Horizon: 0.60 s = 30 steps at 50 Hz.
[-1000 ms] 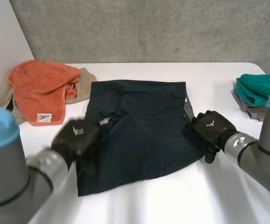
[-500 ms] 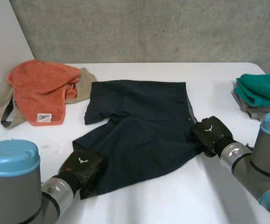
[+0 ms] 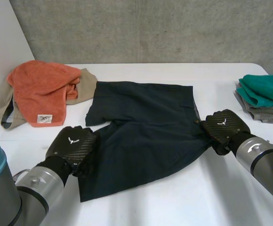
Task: Fold the laundry.
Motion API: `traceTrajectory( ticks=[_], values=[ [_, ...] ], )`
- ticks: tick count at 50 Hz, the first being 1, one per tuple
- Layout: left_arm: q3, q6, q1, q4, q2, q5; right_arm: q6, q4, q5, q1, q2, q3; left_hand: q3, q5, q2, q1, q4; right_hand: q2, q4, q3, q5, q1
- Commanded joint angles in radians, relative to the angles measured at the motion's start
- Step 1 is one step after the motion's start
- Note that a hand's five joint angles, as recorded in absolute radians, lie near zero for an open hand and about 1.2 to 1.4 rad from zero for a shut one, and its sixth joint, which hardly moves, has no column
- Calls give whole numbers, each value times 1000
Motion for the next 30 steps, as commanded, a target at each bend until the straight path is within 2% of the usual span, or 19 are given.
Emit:
traceTrajectory(
  ticks=[1,3,9,23,30],
  values=[
    [-41,1,-2,-58,-8,45,110,1,20,2,20,-19,-306,-308,-305,-280,-306,217,198,206,214,310],
    [-49,1,-3,-60,-8,53,171,1,43,2,67,-41,-348,-350,-347,-322,-348,217,198,206,214,310],
    [-78,2,-6,-62,-9,59,216,4,108,7,135,-93,-398,-400,-397,-372,-398,217,198,206,214,310],
    [-75,31,-10,-54,-129,54,236,-2,122,13,160,-136,-354,-356,-353,-328,-354,217,198,206,214,310],
    [-67,58,-8,-8,-176,51,247,-2,123,15,174,-143,-240,-242,-239,-213,-240,217,198,206,214,310]
  ],
)
